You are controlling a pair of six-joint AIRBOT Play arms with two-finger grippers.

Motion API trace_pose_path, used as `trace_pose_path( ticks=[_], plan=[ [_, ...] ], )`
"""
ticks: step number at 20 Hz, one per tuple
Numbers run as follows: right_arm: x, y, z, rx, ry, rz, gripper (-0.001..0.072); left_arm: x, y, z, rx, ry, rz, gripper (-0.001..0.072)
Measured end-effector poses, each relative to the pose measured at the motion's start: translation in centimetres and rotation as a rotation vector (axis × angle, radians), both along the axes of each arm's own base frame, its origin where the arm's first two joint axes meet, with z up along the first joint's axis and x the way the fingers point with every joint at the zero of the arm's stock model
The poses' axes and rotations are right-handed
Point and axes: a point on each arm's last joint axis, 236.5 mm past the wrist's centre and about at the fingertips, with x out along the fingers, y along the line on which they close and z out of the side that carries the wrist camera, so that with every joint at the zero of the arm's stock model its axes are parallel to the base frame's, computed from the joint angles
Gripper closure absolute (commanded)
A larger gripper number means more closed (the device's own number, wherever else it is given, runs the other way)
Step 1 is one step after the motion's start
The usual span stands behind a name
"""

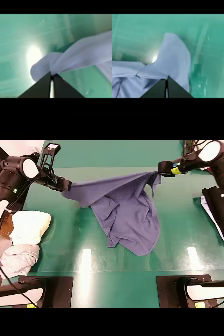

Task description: Fold the shirts.

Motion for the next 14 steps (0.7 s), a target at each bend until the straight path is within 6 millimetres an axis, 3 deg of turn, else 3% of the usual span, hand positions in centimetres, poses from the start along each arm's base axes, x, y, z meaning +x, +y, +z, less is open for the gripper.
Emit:
trace_pose_path(
  ticks=[1,2,3,8,12,14],
  plan=[
    [0.8,-0.2,-0.2,-0.001,-0.019,-0.010,0.0649,0.5,0.7,-0.5,-0.015,0.005,0.022,0.0185],
    [1.4,-0.6,-0.4,-0.006,-0.034,-0.022,0.0425,1.0,1.2,-0.6,-0.030,-0.001,0.041,0.0137],
    [1.9,-0.8,-0.4,-0.002,-0.048,-0.032,0.0284,1.4,1.7,-0.6,-0.041,-0.004,0.057,0.0138],
    [2.1,-3.1,2.5,0.019,-0.101,-0.083,0.0280,0.5,1.9,0.0,-0.092,0.065,0.073,0.0138],
    [-0.5,-4.5,4.6,0.021,-0.112,-0.104,0.0280,-2.3,-3.0,-1.8,-0.225,0.188,0.002,0.0138],
    [-2.3,-4.5,4.6,0.024,-0.100,-0.104,0.0280,-4.5,-6.7,-3.7,-0.293,0.265,-0.048,0.0139]
  ],
)
